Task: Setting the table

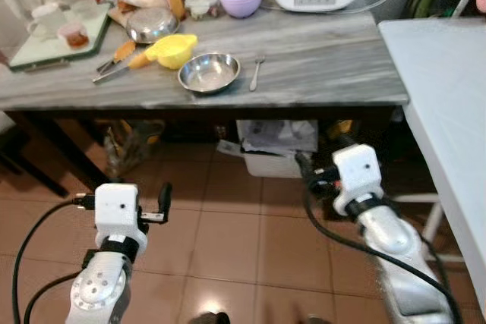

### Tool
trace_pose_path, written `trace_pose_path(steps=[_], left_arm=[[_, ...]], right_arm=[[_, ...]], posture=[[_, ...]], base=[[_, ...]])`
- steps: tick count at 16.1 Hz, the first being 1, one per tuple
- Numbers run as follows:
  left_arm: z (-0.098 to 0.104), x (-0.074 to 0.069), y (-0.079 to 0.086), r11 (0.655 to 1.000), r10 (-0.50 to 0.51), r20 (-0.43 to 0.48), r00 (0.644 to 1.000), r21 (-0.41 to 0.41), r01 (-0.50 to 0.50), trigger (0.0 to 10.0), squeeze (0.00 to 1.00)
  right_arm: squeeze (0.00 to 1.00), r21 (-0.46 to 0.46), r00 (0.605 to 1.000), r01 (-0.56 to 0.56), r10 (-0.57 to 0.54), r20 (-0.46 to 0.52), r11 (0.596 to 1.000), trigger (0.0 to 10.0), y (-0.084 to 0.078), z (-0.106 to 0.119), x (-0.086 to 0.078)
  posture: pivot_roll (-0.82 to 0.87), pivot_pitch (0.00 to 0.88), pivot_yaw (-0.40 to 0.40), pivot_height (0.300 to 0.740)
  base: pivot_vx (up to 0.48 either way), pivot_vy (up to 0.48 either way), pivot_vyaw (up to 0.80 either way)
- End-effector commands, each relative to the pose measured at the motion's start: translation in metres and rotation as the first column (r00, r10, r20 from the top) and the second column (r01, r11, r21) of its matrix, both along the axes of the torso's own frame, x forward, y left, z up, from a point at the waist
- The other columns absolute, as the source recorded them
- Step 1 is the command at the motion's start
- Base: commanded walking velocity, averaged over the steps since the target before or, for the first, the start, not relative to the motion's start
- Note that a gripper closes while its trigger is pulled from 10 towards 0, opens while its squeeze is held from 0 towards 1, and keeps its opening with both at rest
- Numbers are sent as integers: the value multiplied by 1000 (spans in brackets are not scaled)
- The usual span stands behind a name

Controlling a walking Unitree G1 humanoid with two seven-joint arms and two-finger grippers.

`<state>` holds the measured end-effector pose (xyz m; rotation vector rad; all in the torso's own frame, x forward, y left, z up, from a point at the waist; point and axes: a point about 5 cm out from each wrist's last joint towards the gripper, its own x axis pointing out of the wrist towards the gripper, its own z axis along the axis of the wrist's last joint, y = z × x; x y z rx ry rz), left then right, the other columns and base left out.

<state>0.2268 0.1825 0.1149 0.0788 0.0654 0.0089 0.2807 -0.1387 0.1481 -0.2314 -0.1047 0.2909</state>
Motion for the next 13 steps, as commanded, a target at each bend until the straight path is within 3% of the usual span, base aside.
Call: trace_pose_path(steps=[1, 5, 9, 13], left_arm=[[-3, -2, 7, 1000, 22, -17, 1000, 13, -22, 10000, 0], [-5, -2, 11, 999, 24, -24, 999, 21, -24, 10000, 0], [-4, -2, 12, 999, 22, -23, 999, 29, -22, 10000, 0], [-4, -5, 13, 999, 35, -24, 999, 29, -34, 10000, 0]], right_arm=[[0, 21, 999, -24, 24, -24, 999, 10000, 6, -3, 1], [0, -3, 995, -98, 98, 3, 995, 10000, 17, 0, -3], [0, -12, 985, -167, 166, -45, 986, 10000, 22, -5, -4], [0, 40, 988, -149, 151, -44, 988, 10000, 27, -5, -1]], posture=[[-135, 138, 123, 740], [-131, 131, 139, 740], [-124, 130, 144, 740], [-117, 127, 132, 740]], base=[[0, 0, 0], [-223, 0, 0], [-281, 0, 0], [-310, 0, 0]])
